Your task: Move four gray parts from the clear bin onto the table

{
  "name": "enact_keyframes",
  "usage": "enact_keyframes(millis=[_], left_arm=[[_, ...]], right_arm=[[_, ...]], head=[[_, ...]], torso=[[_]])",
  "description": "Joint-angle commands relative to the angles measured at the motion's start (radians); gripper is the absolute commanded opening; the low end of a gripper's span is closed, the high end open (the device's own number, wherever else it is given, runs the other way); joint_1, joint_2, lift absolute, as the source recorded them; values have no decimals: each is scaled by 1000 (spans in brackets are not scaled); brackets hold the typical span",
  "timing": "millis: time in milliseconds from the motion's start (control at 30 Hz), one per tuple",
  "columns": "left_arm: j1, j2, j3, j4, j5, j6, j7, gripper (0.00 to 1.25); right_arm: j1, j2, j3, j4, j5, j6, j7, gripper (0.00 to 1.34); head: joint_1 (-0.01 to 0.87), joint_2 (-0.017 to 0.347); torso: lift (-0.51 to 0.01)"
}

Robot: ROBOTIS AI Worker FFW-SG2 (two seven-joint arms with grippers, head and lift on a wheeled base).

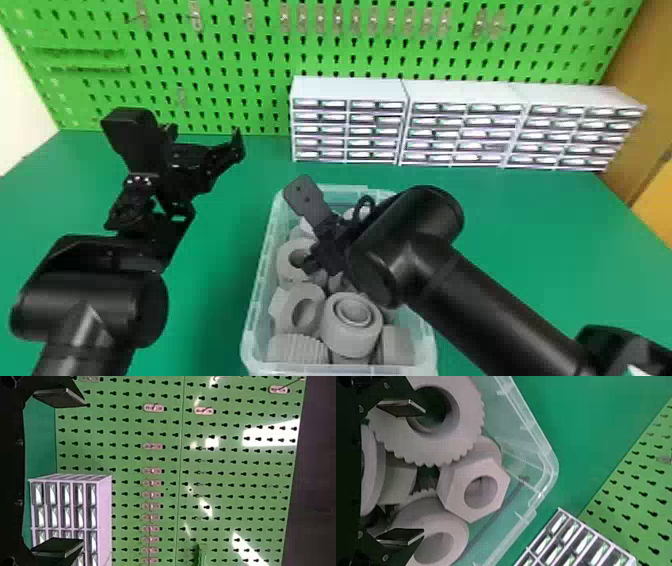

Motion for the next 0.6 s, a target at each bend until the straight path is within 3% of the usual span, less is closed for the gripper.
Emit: enact_keyframes(millis=[0,200,433,567], left_arm=[[0,0,0,-1,0,0,0,1190],[-5,0,-3,1,0,0,0,1190],[-5,0,-3,1,2,0,0,1190],[-6,0,-3,1,3,0,0,1190]], right_arm=[[1,0,-22,0,16,-20,0,1117],[-9,0,1,21,-2,-64,3,1117],[-15,1,29,84,16,-126,101,1120],[-22,1,36,101,27,-136,113,1120]], head=[[686,26],[686,26],[686,26],[686,26]], torso=[[-50],[-50],[-50],[-50]])
